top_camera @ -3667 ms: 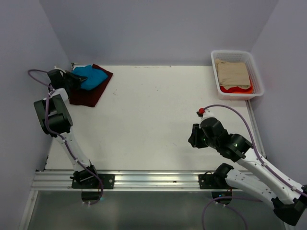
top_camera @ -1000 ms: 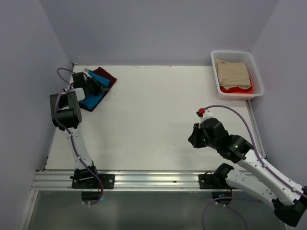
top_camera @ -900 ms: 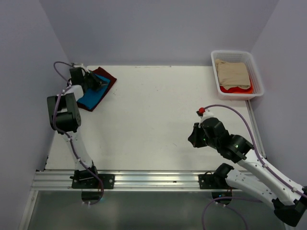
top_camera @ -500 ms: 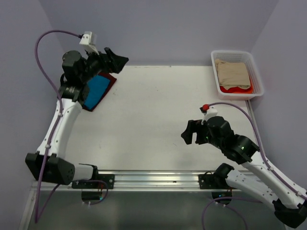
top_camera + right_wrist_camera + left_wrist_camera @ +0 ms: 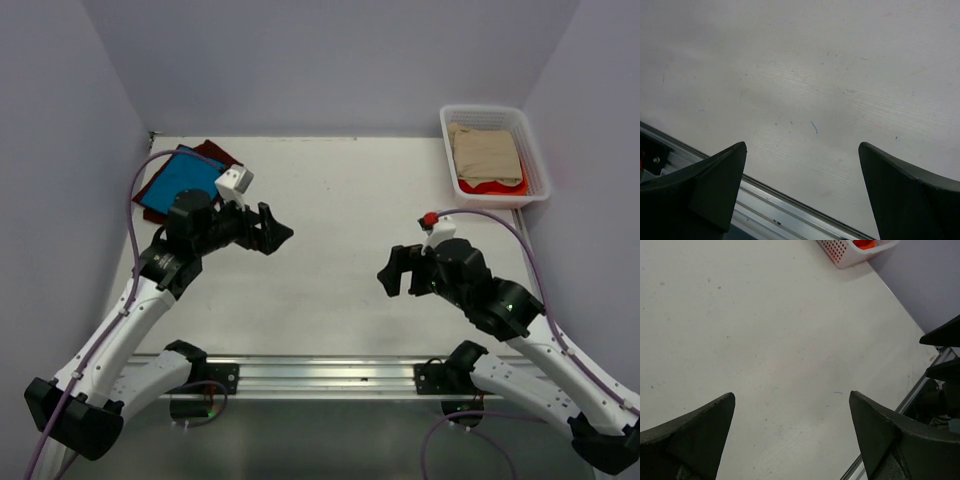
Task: Fold and stack the t-shirts
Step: Neatly place the folded tshirt to the corner
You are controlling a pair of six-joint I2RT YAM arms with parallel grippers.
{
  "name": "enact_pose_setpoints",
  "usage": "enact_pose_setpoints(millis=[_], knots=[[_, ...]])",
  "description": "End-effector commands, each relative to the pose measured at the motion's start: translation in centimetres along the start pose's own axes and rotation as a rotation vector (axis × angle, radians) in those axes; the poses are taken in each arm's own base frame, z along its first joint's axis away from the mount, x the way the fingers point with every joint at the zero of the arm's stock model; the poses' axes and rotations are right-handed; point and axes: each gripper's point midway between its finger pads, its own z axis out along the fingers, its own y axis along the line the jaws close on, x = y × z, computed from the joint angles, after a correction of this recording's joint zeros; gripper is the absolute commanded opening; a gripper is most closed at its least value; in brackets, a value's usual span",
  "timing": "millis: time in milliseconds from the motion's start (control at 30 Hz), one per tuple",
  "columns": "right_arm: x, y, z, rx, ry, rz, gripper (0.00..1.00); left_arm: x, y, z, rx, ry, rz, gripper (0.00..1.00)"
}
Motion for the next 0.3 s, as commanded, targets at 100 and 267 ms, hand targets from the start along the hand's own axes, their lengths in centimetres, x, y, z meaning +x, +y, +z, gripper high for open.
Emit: enact_pose_setpoints(millis=[100, 267], knots=[[-2.9, 0.7, -0.2, -0.002, -0.082, -0.012, 0.99, -1.1, -1.6, -2.3, 0.038, -0.07, 0.077, 1.0], [-3.4, 0.8, -0.1, 0.004, -0.088, -0.024, 0.99, -1.7, -2.7, -2.9, 0.088, -0.108, 0.091, 1.0]])
